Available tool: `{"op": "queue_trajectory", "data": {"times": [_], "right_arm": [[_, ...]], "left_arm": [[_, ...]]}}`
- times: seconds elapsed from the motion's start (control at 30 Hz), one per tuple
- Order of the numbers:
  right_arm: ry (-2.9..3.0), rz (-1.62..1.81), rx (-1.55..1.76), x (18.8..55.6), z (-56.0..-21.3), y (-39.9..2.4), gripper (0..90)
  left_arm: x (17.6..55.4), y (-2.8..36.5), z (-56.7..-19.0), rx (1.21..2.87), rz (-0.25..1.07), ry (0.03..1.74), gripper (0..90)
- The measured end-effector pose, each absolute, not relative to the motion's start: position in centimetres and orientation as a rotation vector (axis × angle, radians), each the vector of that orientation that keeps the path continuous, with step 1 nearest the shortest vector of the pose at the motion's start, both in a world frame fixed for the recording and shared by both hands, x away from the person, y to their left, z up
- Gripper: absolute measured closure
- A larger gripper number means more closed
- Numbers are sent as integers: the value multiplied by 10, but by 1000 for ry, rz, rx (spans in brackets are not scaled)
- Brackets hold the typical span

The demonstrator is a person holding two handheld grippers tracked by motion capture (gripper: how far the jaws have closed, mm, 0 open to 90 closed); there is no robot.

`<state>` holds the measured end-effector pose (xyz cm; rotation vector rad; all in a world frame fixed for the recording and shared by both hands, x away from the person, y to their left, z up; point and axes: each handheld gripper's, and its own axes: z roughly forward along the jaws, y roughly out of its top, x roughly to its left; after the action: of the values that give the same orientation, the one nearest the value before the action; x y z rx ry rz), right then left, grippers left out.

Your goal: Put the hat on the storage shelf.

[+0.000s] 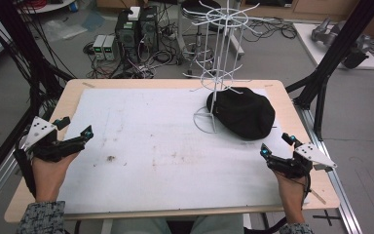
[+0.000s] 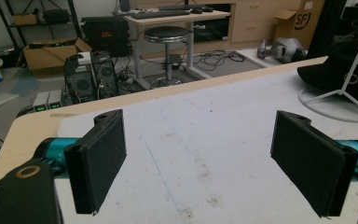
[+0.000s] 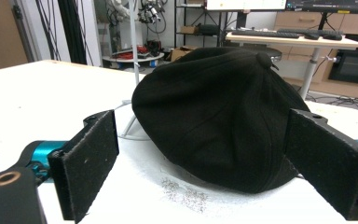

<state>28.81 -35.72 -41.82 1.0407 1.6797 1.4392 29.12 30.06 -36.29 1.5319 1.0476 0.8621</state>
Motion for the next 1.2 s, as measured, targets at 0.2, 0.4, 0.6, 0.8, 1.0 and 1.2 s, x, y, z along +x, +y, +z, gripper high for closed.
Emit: {"op": "queue_trajectory", "data": {"times": [0.2, 0.4, 0.6, 0.8, 1.0, 1.2], "right_arm": [[1682, 1438, 1033, 289, -418, -357, 95], [1679, 1433, 1034, 288, -418, -356, 95], [1679, 1432, 1027, 288, -418, -356, 95], [1657, 1431, 1034, 291, -415, -355, 95], [1675, 1390, 994, 300, -408, -353, 95], [1681, 1393, 961, 317, -403, -357, 95]], "left_arm": [[291, 303, -364, 1534, 859, 1051, 183], [291, 302, -363, 1533, 858, 1044, 183], [292, 301, -363, 1531, 851, 1043, 183], [289, 302, -364, 1538, 851, 1048, 183], [285, 306, -362, 1527, 859, 1052, 182], [285, 308, -363, 1529, 861, 1056, 182]]}}
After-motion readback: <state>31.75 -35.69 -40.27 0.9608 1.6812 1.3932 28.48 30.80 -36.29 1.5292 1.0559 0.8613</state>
